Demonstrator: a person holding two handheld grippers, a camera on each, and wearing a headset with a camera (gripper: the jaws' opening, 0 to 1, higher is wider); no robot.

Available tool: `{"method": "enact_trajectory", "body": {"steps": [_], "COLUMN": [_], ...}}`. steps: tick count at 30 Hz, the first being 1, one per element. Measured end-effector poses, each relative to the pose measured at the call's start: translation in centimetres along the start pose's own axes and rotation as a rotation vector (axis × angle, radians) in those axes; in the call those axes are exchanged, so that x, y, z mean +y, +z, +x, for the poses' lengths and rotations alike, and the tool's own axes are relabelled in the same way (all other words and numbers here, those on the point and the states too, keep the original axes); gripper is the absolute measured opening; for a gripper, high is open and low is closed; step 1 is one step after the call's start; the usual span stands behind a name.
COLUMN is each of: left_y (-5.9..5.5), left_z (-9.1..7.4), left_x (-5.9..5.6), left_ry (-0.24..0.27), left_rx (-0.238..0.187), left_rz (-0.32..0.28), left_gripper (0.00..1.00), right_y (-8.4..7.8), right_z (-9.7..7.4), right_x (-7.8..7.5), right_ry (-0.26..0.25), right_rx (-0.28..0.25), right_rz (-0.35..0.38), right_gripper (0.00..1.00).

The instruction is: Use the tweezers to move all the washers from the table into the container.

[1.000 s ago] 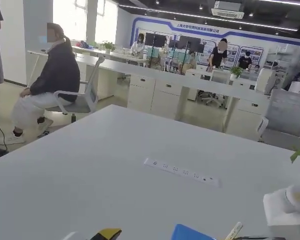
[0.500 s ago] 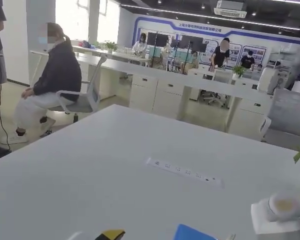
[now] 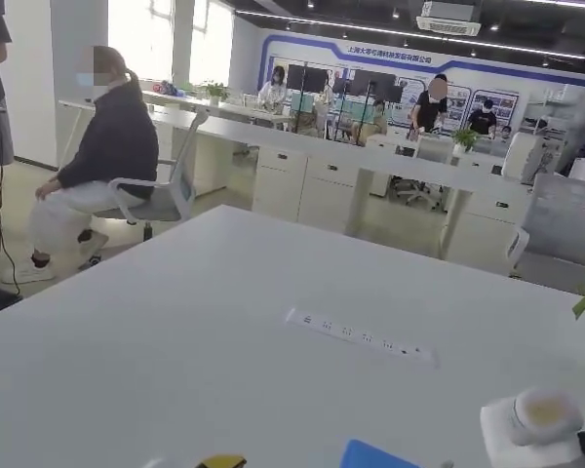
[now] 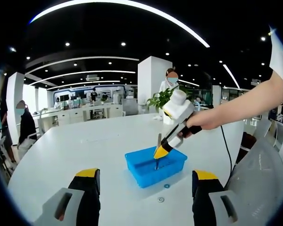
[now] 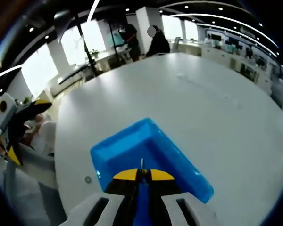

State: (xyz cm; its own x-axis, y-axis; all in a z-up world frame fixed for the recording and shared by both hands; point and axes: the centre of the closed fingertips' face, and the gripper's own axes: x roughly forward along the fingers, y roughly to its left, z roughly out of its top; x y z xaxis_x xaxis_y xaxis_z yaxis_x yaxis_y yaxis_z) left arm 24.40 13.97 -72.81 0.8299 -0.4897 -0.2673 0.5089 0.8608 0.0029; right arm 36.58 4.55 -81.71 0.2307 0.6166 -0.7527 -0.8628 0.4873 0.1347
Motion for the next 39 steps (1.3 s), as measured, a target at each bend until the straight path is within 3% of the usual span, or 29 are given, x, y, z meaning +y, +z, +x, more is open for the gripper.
{"method": "enact_trajectory", "body": {"steps": [3, 6, 14, 24, 32, 39], "left_y": [0.0, -0.1, -0.1, 0.0, 0.0, 0.1], "left_z": [0.0, 0.0, 0.0, 0.0, 0.1, 0.1], "left_x": [0.0, 0.0, -0.2, -0.2, -0.1, -0.1], "left_ry": [-0.001, -0.003, -0.009, -0.008, -0.008, -0.006], "left_rx": [0.002, 0.002, 0.004, 0.001, -0.003, -0.005], "left_rz": [-0.001, 0.000, 0.002, 0.001, -0.003, -0.006], "left_gripper": [0.81, 0.81, 0.81, 0.81, 0.81, 0.81], "right_y": [-0.2, 0.2, 1.5, 3.2, 3.4, 0.7], "right_z": [-0.2, -0.7, -3.2, -5.3, -4.9, -2.9], "right_x": [0.1, 0.3, 1.4, 4.3, 6.9, 7.6], "right_ry": [-0.021, -0.039, -0.050, -0.008, 0.074, 0.105], "right_rx": [0.031, 0.023, -0.020, -0.093, -0.098, -0.032], "right_rz": [-0.072, -0.119, -0.168, -0.188, -0.187, -0.172], "right_gripper": [0.04, 0.04, 0.04, 0.04, 0.04, 0.04]}}
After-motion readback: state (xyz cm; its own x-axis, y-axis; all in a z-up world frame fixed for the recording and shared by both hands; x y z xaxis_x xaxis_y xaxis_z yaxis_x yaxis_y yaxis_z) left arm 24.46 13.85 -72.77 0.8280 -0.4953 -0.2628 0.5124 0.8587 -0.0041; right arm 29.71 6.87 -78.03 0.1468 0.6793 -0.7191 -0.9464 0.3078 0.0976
